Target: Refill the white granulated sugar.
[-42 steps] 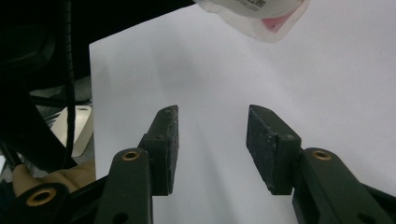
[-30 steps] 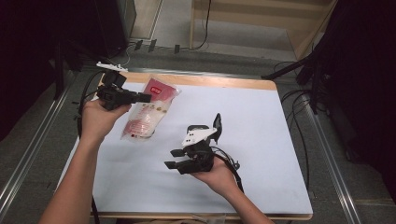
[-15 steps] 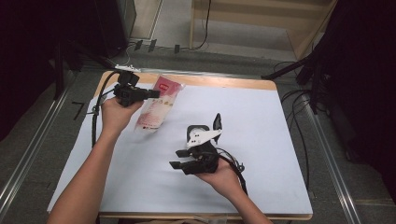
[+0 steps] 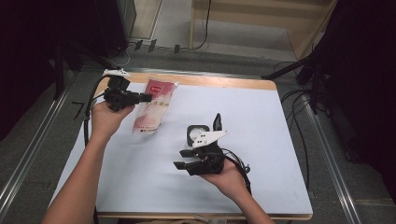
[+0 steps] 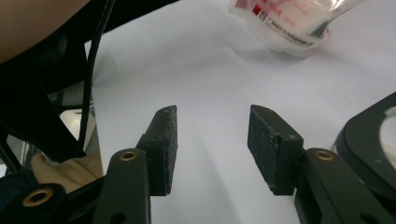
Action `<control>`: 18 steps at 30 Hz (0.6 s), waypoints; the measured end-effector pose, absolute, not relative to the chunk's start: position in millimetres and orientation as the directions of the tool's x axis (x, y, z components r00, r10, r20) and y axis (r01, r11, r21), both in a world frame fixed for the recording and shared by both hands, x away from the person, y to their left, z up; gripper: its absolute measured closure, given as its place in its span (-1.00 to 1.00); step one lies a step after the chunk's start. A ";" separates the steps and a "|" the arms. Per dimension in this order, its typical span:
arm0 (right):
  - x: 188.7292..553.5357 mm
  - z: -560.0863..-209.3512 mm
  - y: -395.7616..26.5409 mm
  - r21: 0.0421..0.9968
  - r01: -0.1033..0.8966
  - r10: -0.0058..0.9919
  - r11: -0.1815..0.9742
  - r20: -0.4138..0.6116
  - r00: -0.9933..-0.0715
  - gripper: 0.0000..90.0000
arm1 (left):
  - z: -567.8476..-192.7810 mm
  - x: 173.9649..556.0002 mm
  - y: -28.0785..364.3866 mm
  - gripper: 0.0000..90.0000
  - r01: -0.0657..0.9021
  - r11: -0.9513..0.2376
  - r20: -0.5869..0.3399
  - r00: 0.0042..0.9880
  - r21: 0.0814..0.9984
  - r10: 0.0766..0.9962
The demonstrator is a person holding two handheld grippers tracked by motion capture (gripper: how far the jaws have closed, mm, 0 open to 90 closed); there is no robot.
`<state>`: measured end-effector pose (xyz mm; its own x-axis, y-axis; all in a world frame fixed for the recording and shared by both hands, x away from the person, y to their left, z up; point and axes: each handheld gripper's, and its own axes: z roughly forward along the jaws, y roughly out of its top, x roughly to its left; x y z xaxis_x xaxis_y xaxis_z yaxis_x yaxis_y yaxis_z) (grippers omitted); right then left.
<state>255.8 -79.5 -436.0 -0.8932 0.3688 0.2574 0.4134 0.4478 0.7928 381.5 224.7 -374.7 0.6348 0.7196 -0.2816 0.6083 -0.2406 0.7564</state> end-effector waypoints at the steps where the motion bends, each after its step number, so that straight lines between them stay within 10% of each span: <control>1: 256.5 -434.7 -81.6 0.795 0.413 0.367 0.444 0.259 -0.893 0.17 | -374.3 378.7 226.7 0.99 0.608 -0.250 -0.275 0.637 0.754 0.720; 18: 257.6 -434.9 -100.6 0.785 0.396 0.357 0.476 0.239 -0.903 0.09 | -388.7 332.9 252.0 0.89 0.577 -0.232 -0.253 0.636 0.783 0.729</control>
